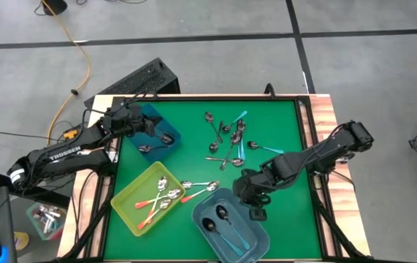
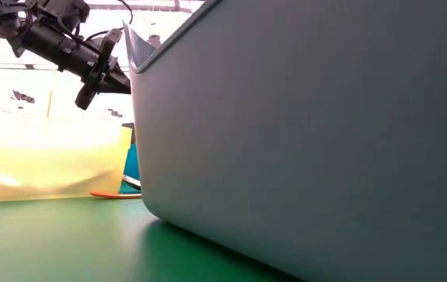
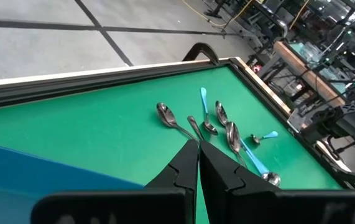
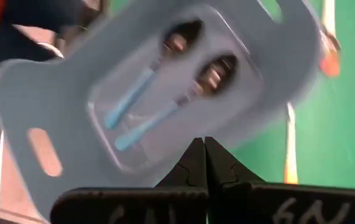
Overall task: Sort silverware by color (type)
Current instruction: Put the blue spoon into the blue bin
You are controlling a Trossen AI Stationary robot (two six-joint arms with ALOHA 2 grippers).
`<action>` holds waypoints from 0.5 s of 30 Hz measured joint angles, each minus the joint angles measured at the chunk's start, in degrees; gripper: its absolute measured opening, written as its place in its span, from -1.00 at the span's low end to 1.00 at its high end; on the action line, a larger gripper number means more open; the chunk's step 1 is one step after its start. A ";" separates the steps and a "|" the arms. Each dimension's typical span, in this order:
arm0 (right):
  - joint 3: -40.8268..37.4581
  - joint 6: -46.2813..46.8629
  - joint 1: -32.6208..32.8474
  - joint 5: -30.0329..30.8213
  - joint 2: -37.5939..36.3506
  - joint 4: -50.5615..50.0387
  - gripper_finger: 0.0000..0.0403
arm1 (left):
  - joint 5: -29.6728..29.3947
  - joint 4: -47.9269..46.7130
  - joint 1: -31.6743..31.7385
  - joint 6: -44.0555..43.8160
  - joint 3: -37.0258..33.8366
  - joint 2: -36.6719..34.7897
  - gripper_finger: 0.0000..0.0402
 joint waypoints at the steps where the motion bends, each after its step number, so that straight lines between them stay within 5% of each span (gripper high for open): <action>1: 0.00 -0.83 0.00 -0.62 0.02 0.97 -1.00 | -0.02 0.00 0.00 0.01 0.02 0.00 -1.00; 15: -0.09 -1.95 -0.64 -3.87 10.46 -3.53 -1.00 | 1.76 -1.06 0.00 -0.41 0.00 0.01 -1.00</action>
